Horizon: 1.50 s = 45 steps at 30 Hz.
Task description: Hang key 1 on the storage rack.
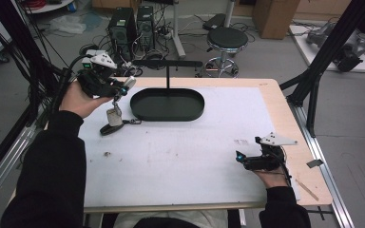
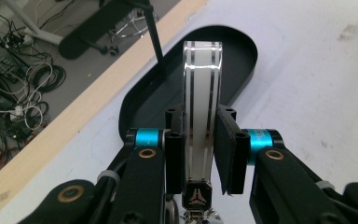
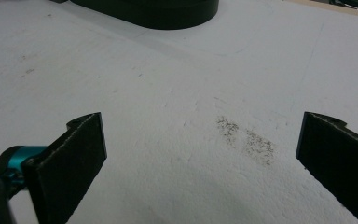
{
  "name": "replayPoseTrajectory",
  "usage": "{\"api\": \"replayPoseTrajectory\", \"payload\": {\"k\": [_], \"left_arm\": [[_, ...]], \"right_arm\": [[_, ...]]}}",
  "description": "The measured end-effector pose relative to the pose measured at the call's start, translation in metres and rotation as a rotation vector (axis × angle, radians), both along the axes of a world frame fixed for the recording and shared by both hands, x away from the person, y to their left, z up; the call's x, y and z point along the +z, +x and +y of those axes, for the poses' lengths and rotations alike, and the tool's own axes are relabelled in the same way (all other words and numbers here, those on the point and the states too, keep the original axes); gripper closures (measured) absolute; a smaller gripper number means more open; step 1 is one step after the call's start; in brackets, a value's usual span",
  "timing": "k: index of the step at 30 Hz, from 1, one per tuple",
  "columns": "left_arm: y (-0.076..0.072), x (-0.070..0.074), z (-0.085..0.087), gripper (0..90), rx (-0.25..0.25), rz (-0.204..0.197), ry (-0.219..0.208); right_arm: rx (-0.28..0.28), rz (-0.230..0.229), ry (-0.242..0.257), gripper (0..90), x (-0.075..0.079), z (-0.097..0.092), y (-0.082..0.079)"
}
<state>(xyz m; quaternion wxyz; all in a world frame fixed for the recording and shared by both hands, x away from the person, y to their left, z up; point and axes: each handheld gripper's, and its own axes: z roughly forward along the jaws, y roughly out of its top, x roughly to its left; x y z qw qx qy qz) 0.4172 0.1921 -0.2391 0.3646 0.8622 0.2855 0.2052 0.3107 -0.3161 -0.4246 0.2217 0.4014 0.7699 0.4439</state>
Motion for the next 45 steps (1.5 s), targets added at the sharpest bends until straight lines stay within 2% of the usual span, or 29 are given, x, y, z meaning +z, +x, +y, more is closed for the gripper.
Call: {"api": "replayPoseTrajectory", "payload": {"k": [5,10,15,21,24,27,30,31,34,39,40,43,45], "left_arm": [[0.014,0.001,-0.011,74.9,0.005,0.001,0.000],[0.026,0.005,-0.019,74.8,0.003,-0.015,-0.016],[0.038,0.007,-0.025,74.9,0.032,-0.022,-0.021],[0.051,0.013,-0.035,74.9,0.037,-0.036,-0.020],[0.056,0.014,-0.038,74.9,0.041,-0.043,-0.028],[0.063,0.014,-0.045,74.9,0.045,-0.064,-0.068],[0.067,0.011,-0.050,74.9,0.043,-0.072,-0.062],[0.071,0.010,-0.054,74.9,0.041,-0.061,-0.044],[0.075,0.011,-0.059,74.9,0.047,-0.062,-0.037],[0.082,0.019,-0.071,74.9,0.032,-0.093,-0.060],[0.085,0.023,-0.074,74.9,0.039,-0.106,-0.081],[0.089,0.029,-0.080,74.9,0.038,-0.123,-0.078],[0.091,0.033,-0.083,74.9,0.040,-0.136,-0.091]], "right_arm": [[0.010,0.004,0.001,0.8,0.000,0.003,-0.001],[0.010,0.000,-0.002,0.8,0.000,0.003,-0.001],[0.007,0.003,-0.008,0.8,0.000,0.003,-0.001],[0.008,0.003,-0.008,0.8,-0.001,0.003,-0.002],[0.010,0.005,-0.006,0.8,-0.001,0.003,-0.002],[0.011,0.001,-0.006,0.8,-0.001,0.003,-0.002],[0.010,0.005,-0.005,0.8,-0.001,0.003,-0.002],[0.011,0.005,-0.002,0.8,-0.001,0.003,-0.002],[0.015,0.004,-0.001,0.8,-0.001,0.003,-0.001],[0.020,0.003,-0.005,0.8,-0.001,0.005,0.000],[0.024,0.001,-0.007,0.8,-0.001,0.005,0.001],[0.024,0.001,-0.008,0.8,-0.001,0.005,0.001],[0.024,0.001,-0.007,0.8,-0.001,0.005,0.001]]}}
